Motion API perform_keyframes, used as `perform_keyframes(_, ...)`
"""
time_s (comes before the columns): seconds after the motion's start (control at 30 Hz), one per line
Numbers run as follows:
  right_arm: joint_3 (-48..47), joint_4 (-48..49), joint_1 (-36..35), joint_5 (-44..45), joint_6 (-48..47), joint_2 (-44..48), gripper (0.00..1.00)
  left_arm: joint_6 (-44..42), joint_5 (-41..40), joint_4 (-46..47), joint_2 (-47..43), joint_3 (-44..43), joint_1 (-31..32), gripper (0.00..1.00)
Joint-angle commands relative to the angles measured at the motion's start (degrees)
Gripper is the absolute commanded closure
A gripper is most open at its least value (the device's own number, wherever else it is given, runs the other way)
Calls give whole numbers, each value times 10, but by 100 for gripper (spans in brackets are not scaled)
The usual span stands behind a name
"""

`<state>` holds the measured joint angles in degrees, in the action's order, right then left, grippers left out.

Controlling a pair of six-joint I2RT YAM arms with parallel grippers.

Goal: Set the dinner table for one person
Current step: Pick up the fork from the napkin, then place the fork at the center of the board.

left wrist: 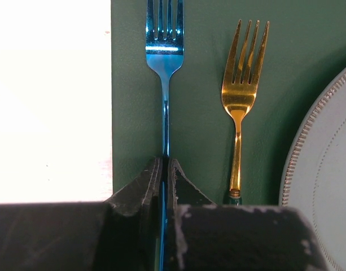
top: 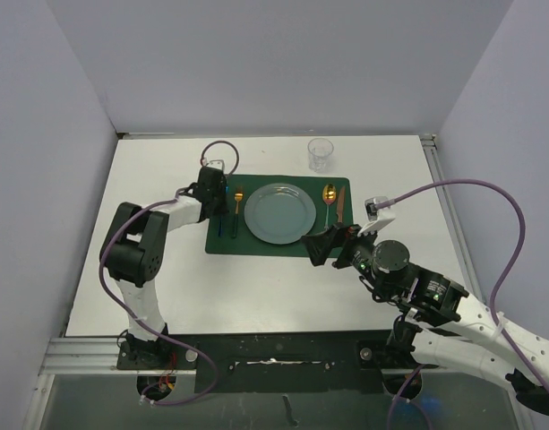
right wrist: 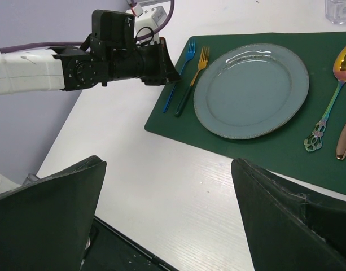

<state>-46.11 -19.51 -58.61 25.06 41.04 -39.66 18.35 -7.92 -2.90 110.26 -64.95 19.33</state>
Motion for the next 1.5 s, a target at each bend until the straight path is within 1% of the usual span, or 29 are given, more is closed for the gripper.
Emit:
perform_keyframes(0.0,-1,13,-4,15,6,9,0,24,-30,2,-6,36,4,100)
perform_keyframes(0.23,6,11,-5,24,11,12,0,48,-69,23,-92,82,4,100)
perform_keyframes(0.43,8,13,-5,27,12,10,0,47,-113,7,-159,87,4,100)
perform_keyframes(0.63,6,17,-6,26,9,2,1,41,-167,-37,-191,71,0,100)
perform_keyframes(0.73,5,16,-6,26,7,-2,1,62,-184,-71,-194,62,0,100)
perform_keyframes(0.83,7,16,-5,26,7,-1,1,96,-227,-115,-202,65,-1,100)
perform_keyframes(0.93,12,22,-5,25,6,1,1,132,-270,-149,-217,91,-2,100)
perform_keyframes(1.07,16,23,-6,27,3,2,1,167,-268,-169,-275,153,1,100)
perform_keyframes(1.13,16,23,-5,30,0,-1,1,182,-259,-181,-324,188,12,100)
perform_keyframes(1.23,17,29,-6,35,-6,-7,2,192,-257,-214,-410,227,51,100)
perform_keyframes(1.37,14,43,-6,31,-15,-21,2,228,-279,-295,-510,220,123,100)
perform_keyframes(1.47,12,52,-6,25,-17,-36,2,247,-255,-339,-543,205,153,100)
